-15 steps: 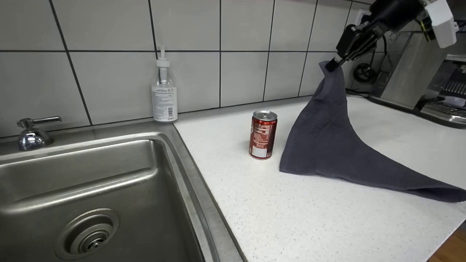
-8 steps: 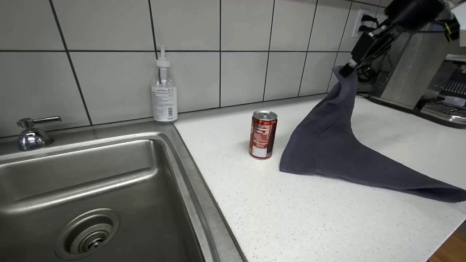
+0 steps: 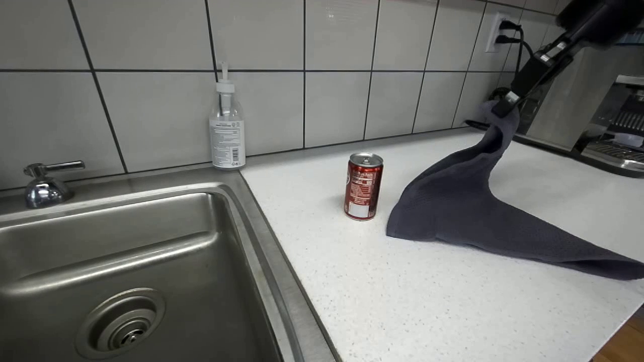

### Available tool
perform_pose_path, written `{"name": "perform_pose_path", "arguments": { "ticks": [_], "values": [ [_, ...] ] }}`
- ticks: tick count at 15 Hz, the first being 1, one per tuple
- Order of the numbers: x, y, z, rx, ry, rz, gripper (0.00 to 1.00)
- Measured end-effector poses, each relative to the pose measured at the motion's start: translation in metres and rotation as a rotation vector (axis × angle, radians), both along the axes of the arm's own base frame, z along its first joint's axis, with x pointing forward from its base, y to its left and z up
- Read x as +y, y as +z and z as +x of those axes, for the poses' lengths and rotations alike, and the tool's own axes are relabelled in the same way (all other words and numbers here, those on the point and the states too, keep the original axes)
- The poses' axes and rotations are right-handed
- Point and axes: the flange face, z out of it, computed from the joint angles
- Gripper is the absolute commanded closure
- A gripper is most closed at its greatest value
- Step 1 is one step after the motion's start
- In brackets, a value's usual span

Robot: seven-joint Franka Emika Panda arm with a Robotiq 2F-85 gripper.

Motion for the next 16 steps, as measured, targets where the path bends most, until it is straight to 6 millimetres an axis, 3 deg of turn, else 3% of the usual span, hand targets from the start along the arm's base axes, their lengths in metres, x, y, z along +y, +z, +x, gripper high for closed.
{"name": "perform_pose_path", "arguments": {
  "ticks": [11, 16],
  "values": [
    [0.024, -0.03, -0.046, 0.106, 0.126, -0.08, 0.99],
    [0.023, -0.036, -0.06, 0.135, 0.137, -0.096, 0.99]
  ]
}}
